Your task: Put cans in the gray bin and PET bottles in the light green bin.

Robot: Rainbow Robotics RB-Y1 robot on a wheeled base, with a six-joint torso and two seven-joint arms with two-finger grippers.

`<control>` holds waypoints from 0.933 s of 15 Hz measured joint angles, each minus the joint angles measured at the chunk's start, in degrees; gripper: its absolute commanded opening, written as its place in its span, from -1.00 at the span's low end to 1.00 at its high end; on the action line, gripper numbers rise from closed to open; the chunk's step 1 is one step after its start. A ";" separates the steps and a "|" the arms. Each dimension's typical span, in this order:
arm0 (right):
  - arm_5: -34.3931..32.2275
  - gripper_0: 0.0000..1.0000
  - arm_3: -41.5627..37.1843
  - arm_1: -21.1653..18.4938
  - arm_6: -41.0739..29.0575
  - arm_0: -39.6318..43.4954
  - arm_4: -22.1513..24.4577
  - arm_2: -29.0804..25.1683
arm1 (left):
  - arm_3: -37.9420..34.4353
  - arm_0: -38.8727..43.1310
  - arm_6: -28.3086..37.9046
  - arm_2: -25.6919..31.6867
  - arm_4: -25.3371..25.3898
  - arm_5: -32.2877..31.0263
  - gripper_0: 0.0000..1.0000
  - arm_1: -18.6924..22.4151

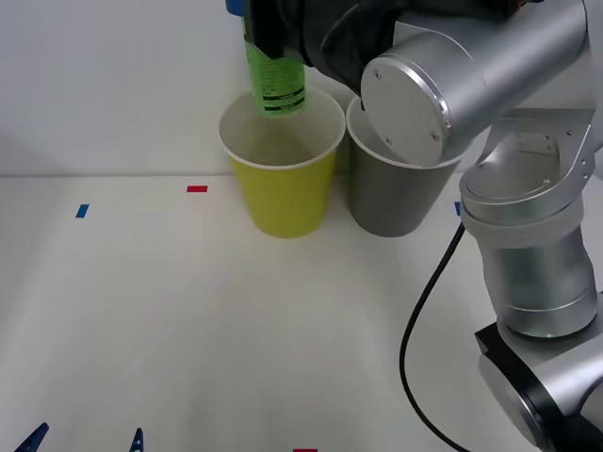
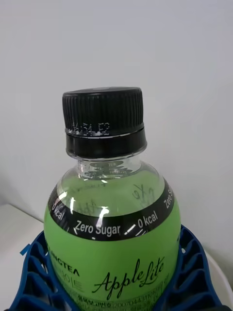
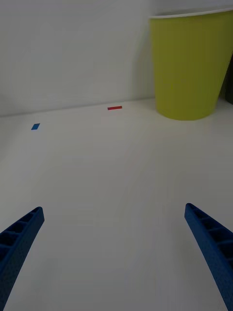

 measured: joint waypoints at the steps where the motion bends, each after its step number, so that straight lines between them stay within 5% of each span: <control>1: -2.38 -0.90 1.85 -0.01 0.21 -0.55 -0.03 0.00 | 0.00 0.00 0.00 0.00 0.00 0.00 1.00 0.00; 7: -19.22 -0.91 13.97 0.02 1.78 -1.31 -0.01 1.08 | 0.00 0.00 0.00 0.00 0.00 0.00 1.00 0.00; 14: -29.48 -0.98 22.88 -1.57 2.99 -2.11 -3.40 2.00 | 0.00 0.00 0.00 0.00 0.00 0.00 1.00 0.00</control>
